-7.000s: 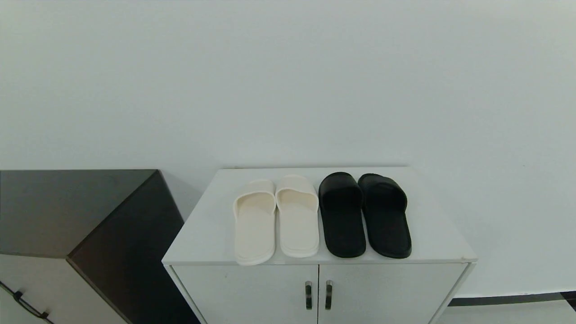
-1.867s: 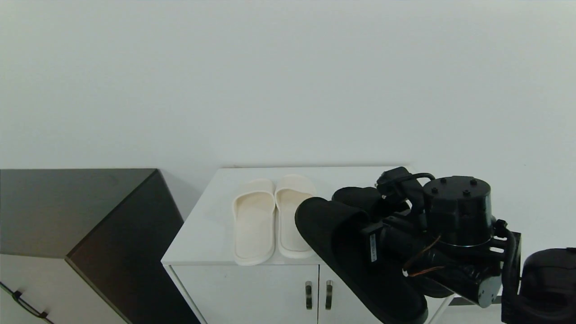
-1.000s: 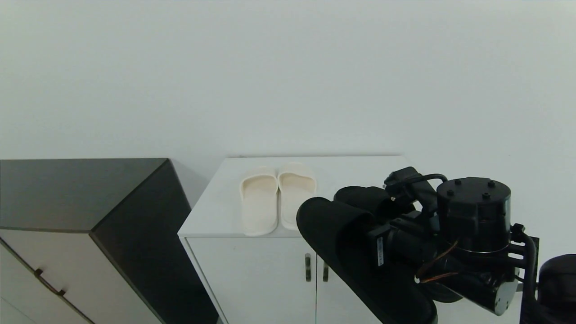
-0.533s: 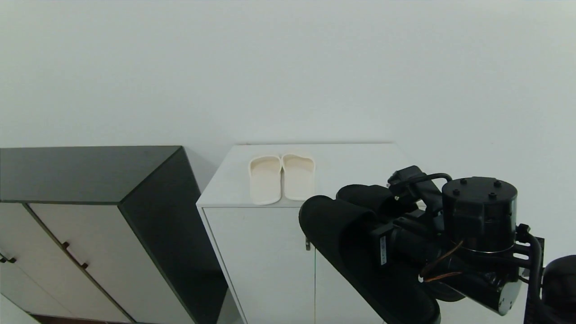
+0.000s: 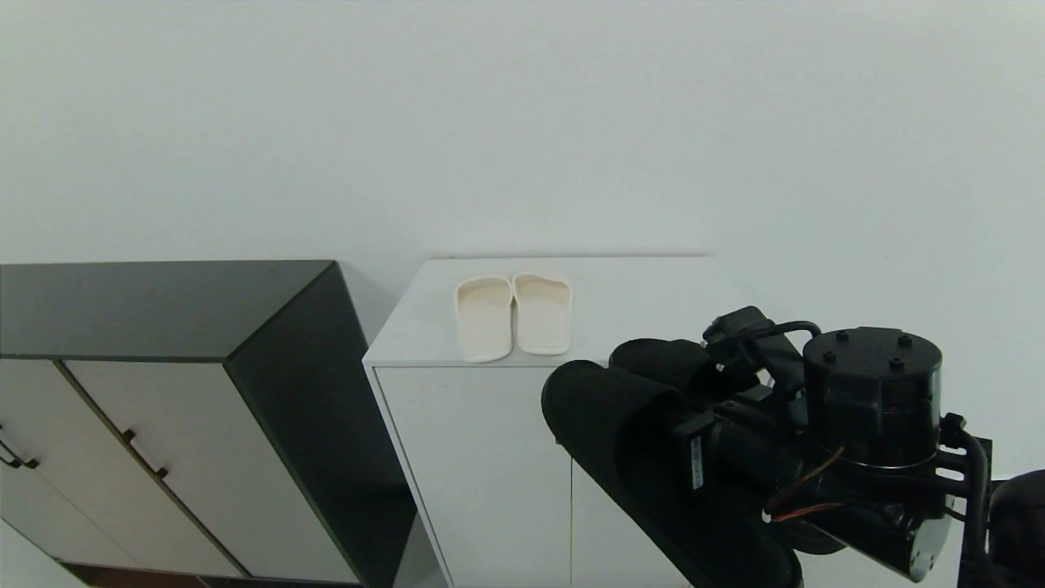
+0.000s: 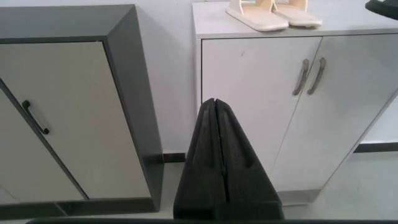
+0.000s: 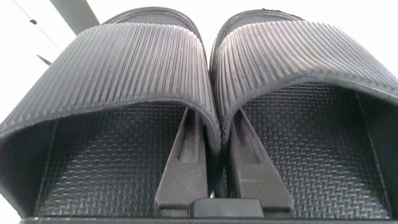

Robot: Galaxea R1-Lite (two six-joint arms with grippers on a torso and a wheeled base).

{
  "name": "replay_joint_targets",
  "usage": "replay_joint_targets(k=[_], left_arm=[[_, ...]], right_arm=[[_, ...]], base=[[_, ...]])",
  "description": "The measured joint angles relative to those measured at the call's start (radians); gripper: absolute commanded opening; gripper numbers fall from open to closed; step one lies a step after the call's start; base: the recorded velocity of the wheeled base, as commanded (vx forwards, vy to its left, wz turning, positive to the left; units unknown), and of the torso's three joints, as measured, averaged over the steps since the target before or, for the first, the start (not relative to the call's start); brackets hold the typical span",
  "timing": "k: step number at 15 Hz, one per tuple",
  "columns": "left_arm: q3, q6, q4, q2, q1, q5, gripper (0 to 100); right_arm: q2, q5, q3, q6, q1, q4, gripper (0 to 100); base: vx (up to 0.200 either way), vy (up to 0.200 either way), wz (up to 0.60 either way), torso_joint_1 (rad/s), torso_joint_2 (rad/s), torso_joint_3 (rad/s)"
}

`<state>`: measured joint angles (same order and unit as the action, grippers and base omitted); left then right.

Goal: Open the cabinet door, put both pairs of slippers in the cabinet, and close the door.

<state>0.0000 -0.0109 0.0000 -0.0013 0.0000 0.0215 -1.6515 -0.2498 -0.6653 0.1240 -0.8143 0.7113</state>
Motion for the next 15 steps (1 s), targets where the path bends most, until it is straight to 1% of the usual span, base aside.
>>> replay_joint_targets(k=[9,11,15], left_arm=[[0.0,0.0,0.0,0.0,0.0,0.0,0],[0.0,0.0,0.0,0.0,0.0,0.0,0],[0.0,0.0,0.0,0.0,0.0,0.0,0]], right_arm=[[0.0,0.001,0.013,-0.013,0.0,0.0,0],[0.0,0.001,0.016,-0.013,0.0,0.001,0],[-0.001,0.001,0.019,-0.013,0.0,0.0,0]], base=[[0.0,0.0,0.0,0.0,0.0,0.0],[0.0,0.0,0.0,-0.137,0.31,0.176],[0.0,0.0,0.0,-0.222,0.53,0.292]])
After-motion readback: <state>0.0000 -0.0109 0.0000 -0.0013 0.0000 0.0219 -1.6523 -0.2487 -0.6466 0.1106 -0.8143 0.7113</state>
